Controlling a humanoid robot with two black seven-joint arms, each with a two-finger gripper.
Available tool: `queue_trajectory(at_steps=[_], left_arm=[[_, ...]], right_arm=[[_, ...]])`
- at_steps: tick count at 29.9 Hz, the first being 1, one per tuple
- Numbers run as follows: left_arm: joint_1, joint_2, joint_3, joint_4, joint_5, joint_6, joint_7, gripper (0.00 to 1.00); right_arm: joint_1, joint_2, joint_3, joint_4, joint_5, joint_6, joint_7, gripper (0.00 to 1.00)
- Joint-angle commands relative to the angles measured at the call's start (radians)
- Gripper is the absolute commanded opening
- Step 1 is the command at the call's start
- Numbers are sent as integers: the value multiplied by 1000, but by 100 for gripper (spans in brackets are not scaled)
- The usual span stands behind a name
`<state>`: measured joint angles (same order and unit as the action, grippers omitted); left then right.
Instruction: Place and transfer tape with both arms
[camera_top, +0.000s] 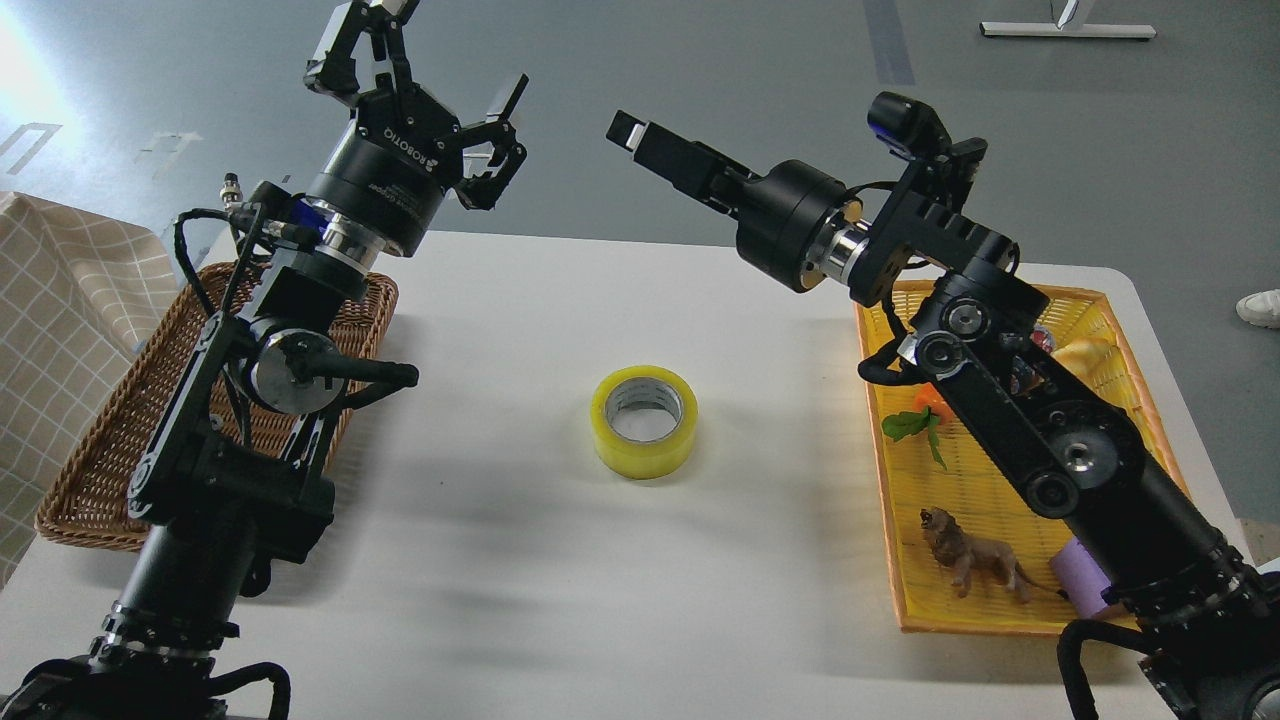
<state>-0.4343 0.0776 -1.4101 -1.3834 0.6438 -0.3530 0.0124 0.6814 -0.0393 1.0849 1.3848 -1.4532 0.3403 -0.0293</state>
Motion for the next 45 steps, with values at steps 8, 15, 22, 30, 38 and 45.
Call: queue_trajectory(at_steps=[8,15,22,30,38,45], left_arm=[[3,-16,0,12,4,-3,0,98],[14,-78,0,14,-4,85,-84,98],[8,-75,3,15,8,17,-88,98],[11,-78,-6,26,11,26,-95,98],[29,-78,0,18,17,31,-153,98],[28,-78,-3,7,13,28,-153,98]], right_arm=[[-102,-21,288,114,436,17,19,100],[-128,-19,371,115,625,28,22,100],[-141,2,408,115,626,32,26,100],[-144,32,415,106,626,28,25,100],[-141,32,415,99,626,16,25,100],[-126,39,412,54,625,19,22,100]])
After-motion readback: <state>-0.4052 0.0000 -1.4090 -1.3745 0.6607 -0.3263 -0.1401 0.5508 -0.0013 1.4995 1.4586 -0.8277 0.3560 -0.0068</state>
